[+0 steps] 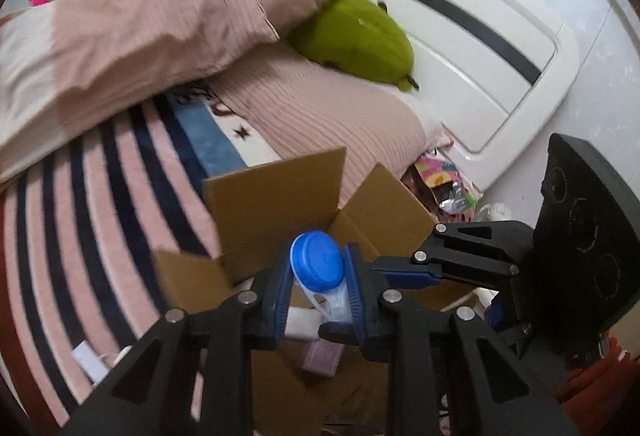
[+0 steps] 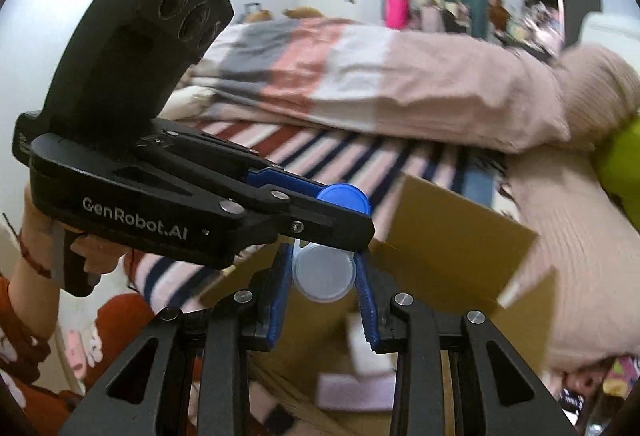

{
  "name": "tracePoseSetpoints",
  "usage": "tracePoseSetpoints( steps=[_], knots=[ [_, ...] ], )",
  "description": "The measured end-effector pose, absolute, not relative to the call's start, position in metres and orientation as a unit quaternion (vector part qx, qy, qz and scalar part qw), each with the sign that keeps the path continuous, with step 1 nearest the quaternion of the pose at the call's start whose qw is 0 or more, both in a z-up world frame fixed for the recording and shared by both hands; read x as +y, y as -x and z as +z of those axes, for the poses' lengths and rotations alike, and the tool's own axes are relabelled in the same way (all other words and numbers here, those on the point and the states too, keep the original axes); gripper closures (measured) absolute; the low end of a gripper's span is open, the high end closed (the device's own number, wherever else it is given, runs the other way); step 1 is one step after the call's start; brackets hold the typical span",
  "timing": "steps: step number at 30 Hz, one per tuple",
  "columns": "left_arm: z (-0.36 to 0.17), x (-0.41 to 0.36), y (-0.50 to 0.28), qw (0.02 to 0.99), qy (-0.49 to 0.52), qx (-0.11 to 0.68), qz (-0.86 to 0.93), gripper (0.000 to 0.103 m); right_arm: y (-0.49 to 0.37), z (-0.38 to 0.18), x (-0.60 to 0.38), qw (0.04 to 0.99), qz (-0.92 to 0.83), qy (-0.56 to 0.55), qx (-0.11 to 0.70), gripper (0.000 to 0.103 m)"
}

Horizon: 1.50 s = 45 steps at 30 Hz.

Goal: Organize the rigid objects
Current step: 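Drop the lens case into the cardboard box from the right gripper, then grasp the gold tube with the right gripper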

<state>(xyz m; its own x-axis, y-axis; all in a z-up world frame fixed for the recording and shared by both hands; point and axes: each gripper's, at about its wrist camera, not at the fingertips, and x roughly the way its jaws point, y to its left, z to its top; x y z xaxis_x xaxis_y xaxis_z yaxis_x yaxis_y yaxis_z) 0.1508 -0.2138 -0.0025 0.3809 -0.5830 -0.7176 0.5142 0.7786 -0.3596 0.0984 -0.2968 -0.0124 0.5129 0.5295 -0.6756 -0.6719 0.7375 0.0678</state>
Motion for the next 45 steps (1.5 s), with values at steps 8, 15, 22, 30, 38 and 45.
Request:
tracePoseSetpoints(
  steps=[8, 15, 22, 30, 38, 45],
  knots=[
    [-0.006, -0.233, -0.158, 0.836, 0.009, 0.461, -0.298, 0.035, -0.126, -0.029, -0.326, 0.85, 0.294, 0.105, 0.425, 0.074],
    [0.022, -0.169, -0.13, 0.878, 0.022, 0.413, -0.24, 0.027, -0.112, -0.021, -0.317, 0.857, 0.298, 0.104, 0.406, 0.043],
    [0.029, -0.059, -0.081, 0.918, 0.035, 0.374, -0.129, 0.025, -0.079, 0.007, -0.25, 0.855, 0.375, 0.116, 0.339, 0.009],
    [-0.023, 0.048, -0.033, 0.921, 0.073, 0.381, -0.043, 0.025, -0.057, -0.017, -0.141, 0.804, 0.458, 0.146, 0.35, 0.009],
    [-0.084, 0.089, -0.015, 0.905, 0.105, 0.411, -0.026, 0.025, -0.072, -0.117, -0.093, 0.752, 0.436, 0.187, 0.457, 0.049],
    [-0.1, 0.095, -0.014, 0.899, 0.121, 0.42, -0.032, 0.025, -0.102, -0.175, -0.097, 0.751, 0.375, 0.207, 0.503, 0.086]
  ],
)
